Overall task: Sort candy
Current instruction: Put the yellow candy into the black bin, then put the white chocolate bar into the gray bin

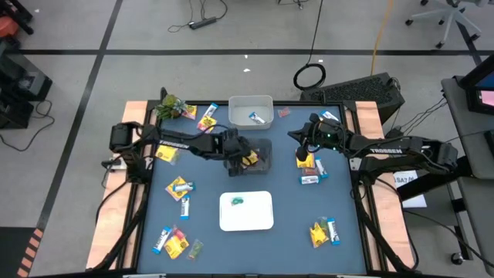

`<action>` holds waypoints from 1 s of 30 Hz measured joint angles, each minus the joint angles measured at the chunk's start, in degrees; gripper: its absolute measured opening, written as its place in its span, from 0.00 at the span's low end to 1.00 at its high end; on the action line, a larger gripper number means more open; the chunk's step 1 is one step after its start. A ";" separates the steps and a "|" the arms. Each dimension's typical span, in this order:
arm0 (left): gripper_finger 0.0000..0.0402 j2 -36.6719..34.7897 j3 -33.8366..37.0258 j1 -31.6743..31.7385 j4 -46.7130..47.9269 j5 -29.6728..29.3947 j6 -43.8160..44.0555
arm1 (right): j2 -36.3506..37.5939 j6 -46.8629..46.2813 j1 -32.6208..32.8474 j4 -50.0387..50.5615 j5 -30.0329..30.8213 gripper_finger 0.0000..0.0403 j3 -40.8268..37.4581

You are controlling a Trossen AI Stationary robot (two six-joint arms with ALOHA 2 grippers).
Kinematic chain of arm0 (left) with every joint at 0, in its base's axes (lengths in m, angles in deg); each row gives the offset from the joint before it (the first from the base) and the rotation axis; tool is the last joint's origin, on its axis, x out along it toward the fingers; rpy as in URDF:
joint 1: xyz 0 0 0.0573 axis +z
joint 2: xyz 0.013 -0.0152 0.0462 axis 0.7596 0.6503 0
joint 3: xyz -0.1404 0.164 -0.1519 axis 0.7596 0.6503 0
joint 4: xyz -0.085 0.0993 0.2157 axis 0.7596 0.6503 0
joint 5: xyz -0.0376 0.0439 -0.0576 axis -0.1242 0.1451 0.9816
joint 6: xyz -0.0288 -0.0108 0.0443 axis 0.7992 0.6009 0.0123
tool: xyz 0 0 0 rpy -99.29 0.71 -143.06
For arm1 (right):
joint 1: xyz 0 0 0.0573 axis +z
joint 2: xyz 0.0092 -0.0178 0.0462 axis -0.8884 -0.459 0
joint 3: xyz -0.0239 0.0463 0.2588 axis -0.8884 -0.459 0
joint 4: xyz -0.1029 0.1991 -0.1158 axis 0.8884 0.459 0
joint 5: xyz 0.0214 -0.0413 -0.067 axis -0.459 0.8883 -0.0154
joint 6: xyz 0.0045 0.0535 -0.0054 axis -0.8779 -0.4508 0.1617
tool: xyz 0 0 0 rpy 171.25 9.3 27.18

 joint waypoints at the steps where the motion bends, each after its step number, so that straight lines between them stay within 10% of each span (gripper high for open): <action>1: 0.23 -1.01 0.00 -0.62 -0.22 -1.58 0.00 | 0.00 -0.02 0.01 0.02 0.00 0.00 0.00; 15: 0.25 -16.87 0.48 -5.65 19.02 -6.07 9.48 | 0.00 0.00 0.00 0.46 0.00 0.00 0.00; 30: 0.26 -20.68 9.38 -20.68 28.81 8.10 23.07 | 0.00 0.14 0.02 0.49 -0.02 0.00 0.00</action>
